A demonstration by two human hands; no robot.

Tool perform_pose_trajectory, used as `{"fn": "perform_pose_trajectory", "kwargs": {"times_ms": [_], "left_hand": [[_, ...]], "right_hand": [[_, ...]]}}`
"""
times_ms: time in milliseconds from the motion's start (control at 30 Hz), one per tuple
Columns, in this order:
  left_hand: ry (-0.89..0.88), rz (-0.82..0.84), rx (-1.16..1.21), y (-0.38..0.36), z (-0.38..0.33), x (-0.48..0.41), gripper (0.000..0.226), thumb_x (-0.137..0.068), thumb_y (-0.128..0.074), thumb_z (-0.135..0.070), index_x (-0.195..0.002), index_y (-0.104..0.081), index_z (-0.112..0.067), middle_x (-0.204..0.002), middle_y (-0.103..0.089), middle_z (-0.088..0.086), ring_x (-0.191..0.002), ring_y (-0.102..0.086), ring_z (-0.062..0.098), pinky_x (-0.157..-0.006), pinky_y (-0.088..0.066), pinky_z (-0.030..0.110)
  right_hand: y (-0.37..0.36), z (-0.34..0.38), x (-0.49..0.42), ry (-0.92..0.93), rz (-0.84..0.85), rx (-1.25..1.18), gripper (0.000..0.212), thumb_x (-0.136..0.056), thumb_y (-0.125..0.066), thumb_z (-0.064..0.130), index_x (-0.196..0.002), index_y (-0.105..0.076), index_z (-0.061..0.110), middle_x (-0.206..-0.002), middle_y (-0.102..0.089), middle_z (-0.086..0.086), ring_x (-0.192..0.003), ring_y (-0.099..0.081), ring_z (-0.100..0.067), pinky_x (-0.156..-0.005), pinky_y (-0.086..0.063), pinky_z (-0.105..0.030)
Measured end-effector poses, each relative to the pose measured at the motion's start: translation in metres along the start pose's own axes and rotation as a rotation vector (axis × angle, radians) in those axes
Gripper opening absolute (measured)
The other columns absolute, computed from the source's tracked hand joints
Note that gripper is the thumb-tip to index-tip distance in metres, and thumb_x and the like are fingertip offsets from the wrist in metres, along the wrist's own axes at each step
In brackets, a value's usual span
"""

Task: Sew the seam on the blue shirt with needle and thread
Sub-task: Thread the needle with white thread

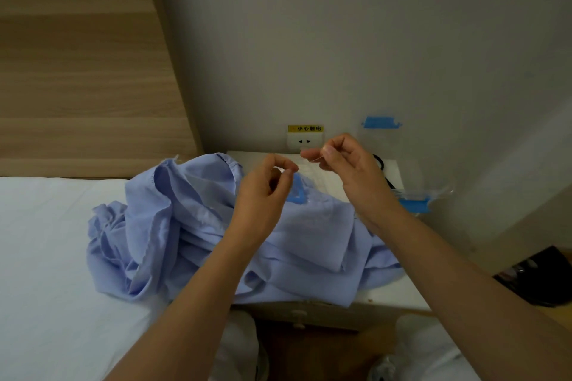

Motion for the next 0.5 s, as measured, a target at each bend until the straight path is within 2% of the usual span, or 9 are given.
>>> {"fn": "perform_pose_trajectory", "kwargs": {"times_ms": [100,167,200,267,300,367,433,500], "left_hand": [[0.045,-0.051,-0.032,0.01,0.009,-0.002,0.01,-0.096,-0.055,-0.017,-0.097,-0.065,-0.016,-0.066,-0.066,-0.007,-0.061,-0.062,0.001,-0.058,-0.046,0.012],[0.098,-0.07,-0.002,0.016,0.015,-0.003,0.009,-0.094,-0.058,-0.019,-0.097,-0.067,-0.017,-0.074,-0.071,-0.007,-0.071,-0.067,0.002,-0.064,-0.049,0.014],[0.12,-0.084,0.019,0.019,0.018,-0.004,0.009,-0.093,-0.06,-0.02,-0.098,-0.067,-0.017,-0.077,-0.072,-0.005,-0.074,-0.069,0.004,-0.066,-0.051,0.016],[0.15,-0.134,0.059,0.025,0.02,-0.005,0.012,-0.091,-0.063,-0.022,-0.098,-0.068,-0.014,-0.08,-0.074,-0.001,-0.079,-0.071,0.009,-0.071,-0.054,0.024],[0.158,-0.161,0.074,0.028,0.021,-0.005,0.012,-0.09,-0.064,-0.023,-0.097,-0.068,-0.013,-0.081,-0.074,-0.001,-0.079,-0.072,0.01,-0.073,-0.056,0.027],[0.169,-0.186,0.085,0.031,0.02,-0.006,0.012,-0.089,-0.066,-0.025,-0.092,-0.066,-0.013,-0.082,-0.075,0.0,-0.079,-0.072,0.011,-0.075,-0.058,0.031],[0.184,-0.169,0.096,0.03,0.018,-0.006,0.012,-0.088,-0.066,-0.026,-0.088,-0.066,-0.014,-0.083,-0.075,0.002,-0.077,-0.072,0.013,-0.075,-0.059,0.034],[0.177,-0.146,0.099,0.028,0.015,-0.005,0.011,-0.087,-0.066,-0.026,-0.087,-0.068,-0.015,-0.083,-0.075,0.002,-0.075,-0.072,0.014,-0.073,-0.059,0.032]], "right_hand": [[0.0,0.003,0.0,-0.029,0.008,-0.19,0.015,-0.103,-0.039,0.015,-0.091,-0.047,0.009,-0.088,-0.074,-0.003,-0.095,-0.07,-0.016,-0.087,-0.05,-0.02],[0.001,0.003,-0.001,-0.058,-0.002,-0.337,0.018,-0.103,-0.039,0.012,-0.087,-0.047,0.011,-0.067,-0.066,-0.001,-0.073,-0.068,-0.017,-0.084,-0.052,-0.026],[0.001,0.002,-0.001,-0.074,-0.016,-0.397,0.019,-0.103,-0.039,0.011,-0.085,-0.047,0.011,-0.058,-0.055,0.0,-0.059,-0.06,-0.015,-0.079,-0.054,-0.027],[0.003,0.002,-0.001,-0.115,-0.045,-0.431,0.022,-0.102,-0.041,0.01,-0.082,-0.046,0.013,-0.051,-0.037,0.004,-0.046,-0.037,-0.009,-0.057,-0.05,-0.022],[0.004,0.001,-0.002,-0.132,-0.053,-0.38,0.022,-0.102,-0.042,0.012,-0.081,-0.047,0.014,-0.051,-0.034,0.006,-0.044,-0.03,-0.006,-0.046,-0.041,-0.019],[0.006,-0.003,-0.002,-0.161,-0.049,-0.114,0.021,-0.1,-0.048,0.016,-0.079,-0.05,0.017,-0.052,-0.037,0.009,-0.044,-0.03,-0.003,-0.041,-0.029,-0.015],[0.006,-0.01,-0.002,-0.199,0.004,0.208,0.016,-0.097,-0.053,0.02,-0.082,-0.057,0.017,-0.057,-0.048,0.01,-0.049,-0.041,-0.003,-0.044,-0.034,-0.012],[0.0,-0.015,0.0,-0.189,0.08,0.397,0.014,-0.096,-0.055,0.02,-0.085,-0.061,0.014,-0.068,-0.06,0.006,-0.058,-0.052,-0.001,-0.051,-0.039,-0.007]]}}
Point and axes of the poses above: each hand's wrist, its own x-axis away from the middle knuckle, its own y-axis out of the back of the hand, z = x × y, the point moved 5 cm from there along -x, towards the middle knuckle
